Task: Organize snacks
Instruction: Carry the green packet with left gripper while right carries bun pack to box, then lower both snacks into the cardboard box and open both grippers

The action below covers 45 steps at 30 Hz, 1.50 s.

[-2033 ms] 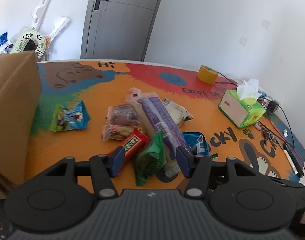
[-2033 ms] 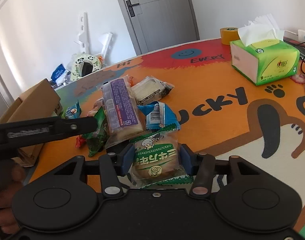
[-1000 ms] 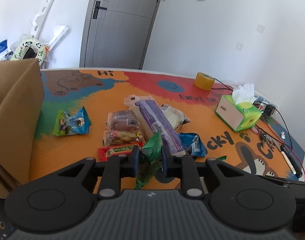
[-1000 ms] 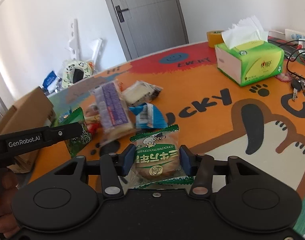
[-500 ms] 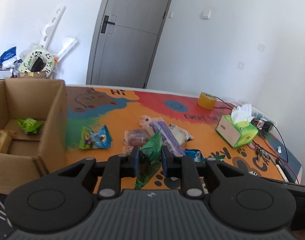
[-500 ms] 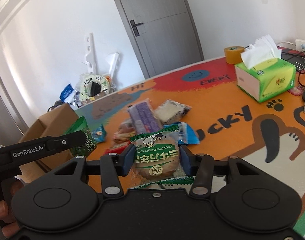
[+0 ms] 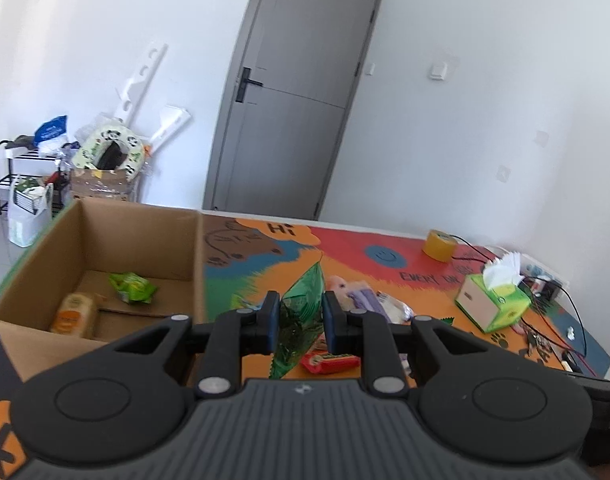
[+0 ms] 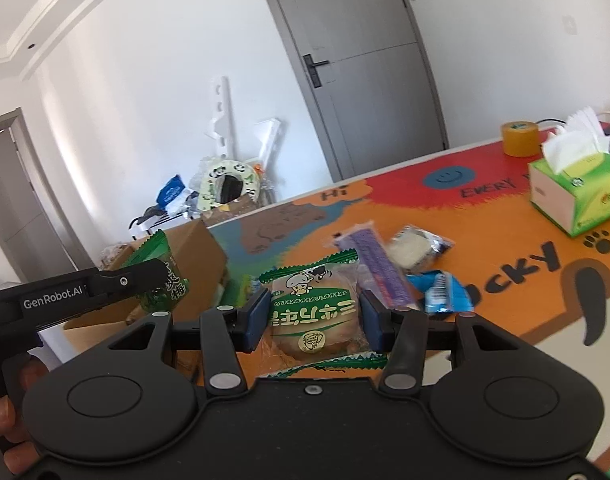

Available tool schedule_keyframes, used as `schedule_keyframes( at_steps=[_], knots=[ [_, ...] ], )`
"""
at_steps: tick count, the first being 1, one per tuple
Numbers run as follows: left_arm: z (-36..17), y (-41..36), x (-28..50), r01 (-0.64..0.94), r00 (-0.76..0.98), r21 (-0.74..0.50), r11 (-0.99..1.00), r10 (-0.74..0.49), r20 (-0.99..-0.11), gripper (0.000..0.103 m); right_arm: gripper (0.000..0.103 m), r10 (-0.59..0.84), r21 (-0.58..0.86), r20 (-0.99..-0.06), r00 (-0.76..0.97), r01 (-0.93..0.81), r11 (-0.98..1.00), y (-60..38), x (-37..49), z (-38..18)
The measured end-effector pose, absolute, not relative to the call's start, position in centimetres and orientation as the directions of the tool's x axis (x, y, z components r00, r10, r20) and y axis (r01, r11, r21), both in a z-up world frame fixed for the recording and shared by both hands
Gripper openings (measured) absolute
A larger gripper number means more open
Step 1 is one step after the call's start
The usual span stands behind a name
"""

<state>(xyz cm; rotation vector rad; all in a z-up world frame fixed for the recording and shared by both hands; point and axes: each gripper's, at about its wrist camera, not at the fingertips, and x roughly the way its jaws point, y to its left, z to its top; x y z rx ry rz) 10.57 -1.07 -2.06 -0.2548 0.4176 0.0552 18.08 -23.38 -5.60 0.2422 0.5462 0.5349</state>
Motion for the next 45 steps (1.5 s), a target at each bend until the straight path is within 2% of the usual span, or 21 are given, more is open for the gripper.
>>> schedule_keyframes(
  at_steps=[23, 40, 45],
  knots=[
    [-2.1, 6.2, 10.5, -0.216, 0.913, -0.262, 0.941, 0.099, -0.396, 0.021, 0.049, 0.615, 0.337, -0.412, 0.673, -0.515, 0.789, -15.9, 18.8, -4.1],
    [-2.7, 11.2, 12.0, -0.295, 0.887, -0.291, 0.91, 0.147, -0.438, 0.021, 0.049, 0.671, 0.328, -0.406, 0.62, -0.586, 0.741, -9.5, 20.4, -2.5],
    [-2.8, 11.5, 11.7, -0.334, 0.862, -0.262, 0.905, 0.182, -0.473, 0.025, 0.049, 0.684, 0.327, -0.409, 0.605, -0.603, 0.728, -7.6, 20.4, -2.3]
  ],
)
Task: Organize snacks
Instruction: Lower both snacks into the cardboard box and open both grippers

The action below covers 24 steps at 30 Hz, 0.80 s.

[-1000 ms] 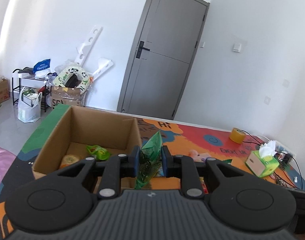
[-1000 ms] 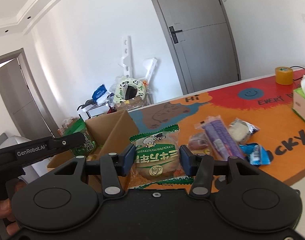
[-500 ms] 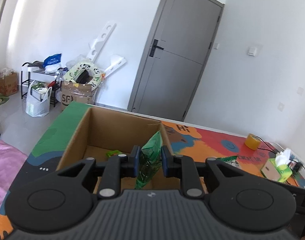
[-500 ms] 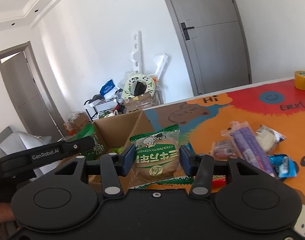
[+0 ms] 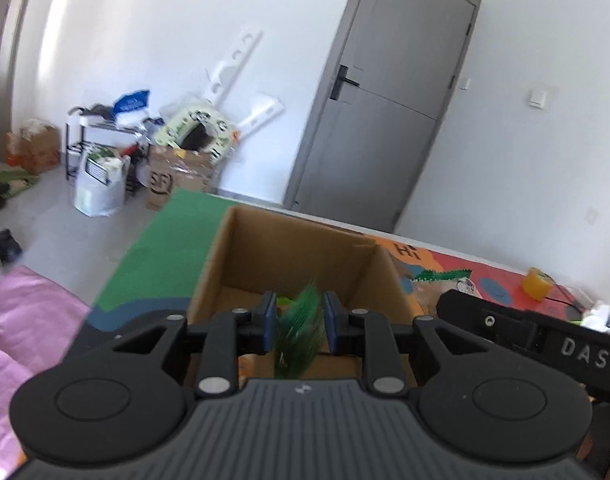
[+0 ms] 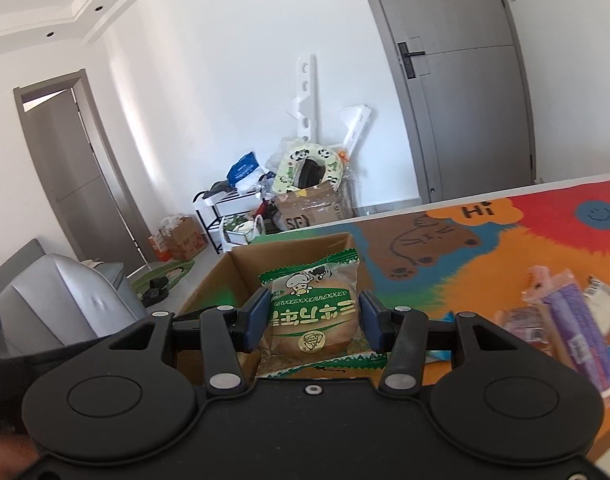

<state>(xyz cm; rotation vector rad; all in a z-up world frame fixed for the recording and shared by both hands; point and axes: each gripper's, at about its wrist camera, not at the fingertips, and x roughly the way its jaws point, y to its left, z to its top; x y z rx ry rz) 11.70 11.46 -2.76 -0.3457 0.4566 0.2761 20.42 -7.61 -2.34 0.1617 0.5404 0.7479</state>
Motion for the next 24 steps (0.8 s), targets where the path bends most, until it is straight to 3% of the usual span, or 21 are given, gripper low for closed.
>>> schedule_keyframes(
  at_steps=[5, 9, 13, 19, 24],
  knots=[
    [-1.7, 12.8, 10.2, -0.353, 0.859, -0.281, 0.892, 0.19, -0.476, 0.027, 0.049, 0.704, 0.34, -0.406, 0.582, -0.619, 0.708, -6.2, 20.3, -2.3],
    [-1.1, 13.3, 9.2, -0.374, 0.857, -0.281, 0.884, 0.213, -0.47, 0.04, 0.05, 0.728, 0.346, -0.402, 0.555, -0.644, 0.682, -5.1, 20.1, -2.1],
    [-0.8, 13.0, 8.5, -0.372, 0.859, -0.281, 0.885, 0.213, -0.466, 0.049, 0.064, 0.709, 0.348, -0.403, 0.578, -0.62, 0.703, -5.5, 19.9, -2.0],
    [-0.8, 12.2, 8.9, -0.364, 0.852, -0.281, 0.888, 0.196, -0.485, 0.055, 0.064, 0.692, 0.367, -0.405, 0.598, -0.587, 0.722, -7.9, 19.7, -2.0],
    [-0.6, 10.4, 8.8, -0.343, 0.859, -0.246, 0.907, 0.196, -0.473, 0.078, 0.065, 0.679, 0.375, -0.418, 0.604, -0.565, 0.734, -9.9, 19.3, -2.2]
  ],
)
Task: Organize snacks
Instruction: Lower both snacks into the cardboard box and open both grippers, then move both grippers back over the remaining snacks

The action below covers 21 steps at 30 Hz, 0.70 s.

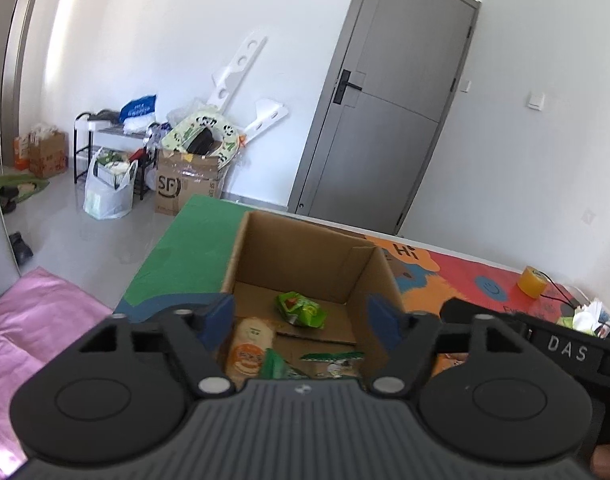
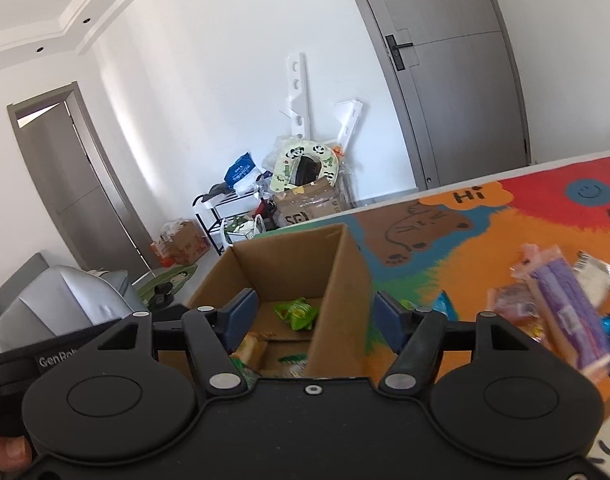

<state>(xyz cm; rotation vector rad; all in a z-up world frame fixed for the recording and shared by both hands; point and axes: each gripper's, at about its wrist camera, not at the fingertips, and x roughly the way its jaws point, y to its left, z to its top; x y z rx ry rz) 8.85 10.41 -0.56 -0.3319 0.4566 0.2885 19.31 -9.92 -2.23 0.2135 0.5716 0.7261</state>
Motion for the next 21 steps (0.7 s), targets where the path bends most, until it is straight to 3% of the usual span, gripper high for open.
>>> schedule_keyframes(
  at_steps=[12, 17, 21],
  knots=[
    [-0.4, 6.6, 9.1, -0.303, 0.861, -0.208, 0.93, 0.174, -0.478, 0.085, 0.085, 0.636, 0.401, -0.42, 0.647, -0.497, 0.77, -15.3, 18.4, -2.7],
    [-0.3, 4.9, 9.3, -0.278, 0.863, -0.203, 0.939, 0.15, -0.483, 0.088, 0.101, 0.616, 0.395, -0.409, 0.673, -0.478, 0.784, -17.5, 17.8, -2.4],
    [-0.6, 3.6, 9.4, -0.266, 0.859, -0.198, 0.943, 0.139, -0.493, 0.093, 0.103, 0.593, 0.389, -0.412, 0.691, -0.456, 0.801, -19.0, 17.6, -2.5]
  ],
)
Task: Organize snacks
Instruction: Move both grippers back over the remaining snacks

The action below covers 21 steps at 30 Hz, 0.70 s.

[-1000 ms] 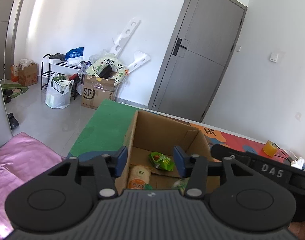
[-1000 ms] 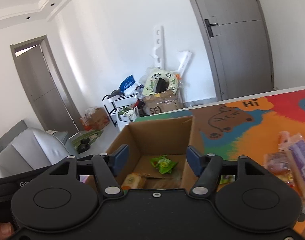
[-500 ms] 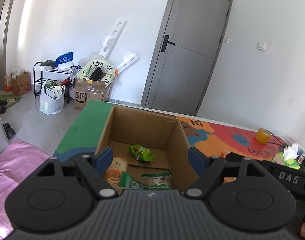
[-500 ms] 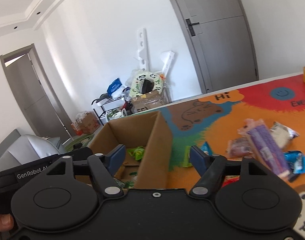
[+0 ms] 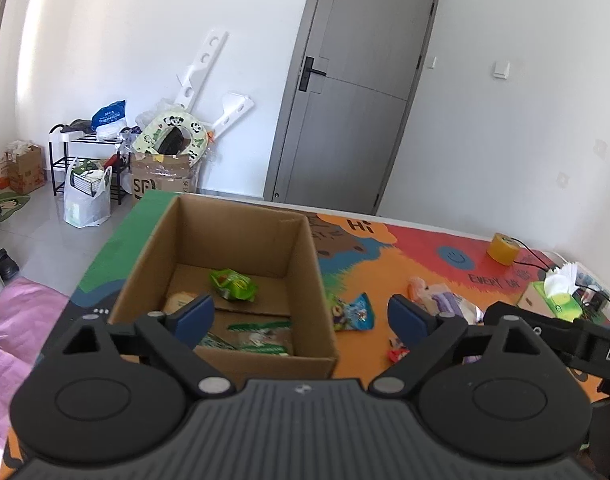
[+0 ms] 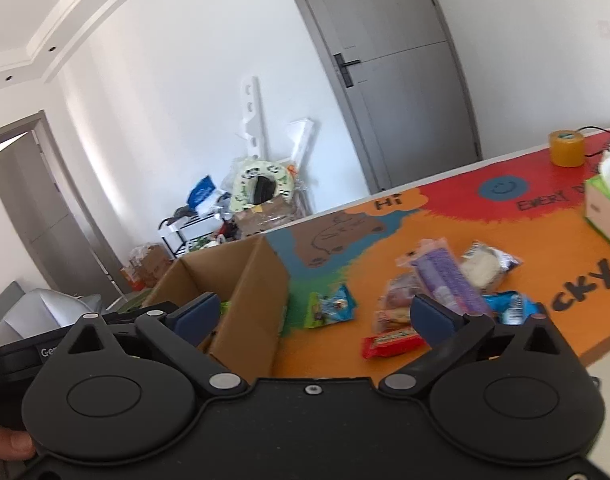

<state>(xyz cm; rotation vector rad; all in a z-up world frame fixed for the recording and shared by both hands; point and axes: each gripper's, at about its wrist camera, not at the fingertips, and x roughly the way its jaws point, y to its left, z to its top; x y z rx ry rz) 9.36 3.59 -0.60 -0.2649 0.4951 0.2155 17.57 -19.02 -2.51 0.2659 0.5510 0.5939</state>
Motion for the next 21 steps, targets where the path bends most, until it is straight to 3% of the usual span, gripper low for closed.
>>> schedule_keyframes(
  at_steps=[21],
  knots=[
    [-1.0, -2.4, 10.8, -0.157, 0.874, -0.213, 0.964, 0.035, -0.485, 0.096, 0.103, 0.5, 0.412, -0.419, 0.758, -0.332, 0.849, -27.5, 17.3, -4.2]
  ],
)
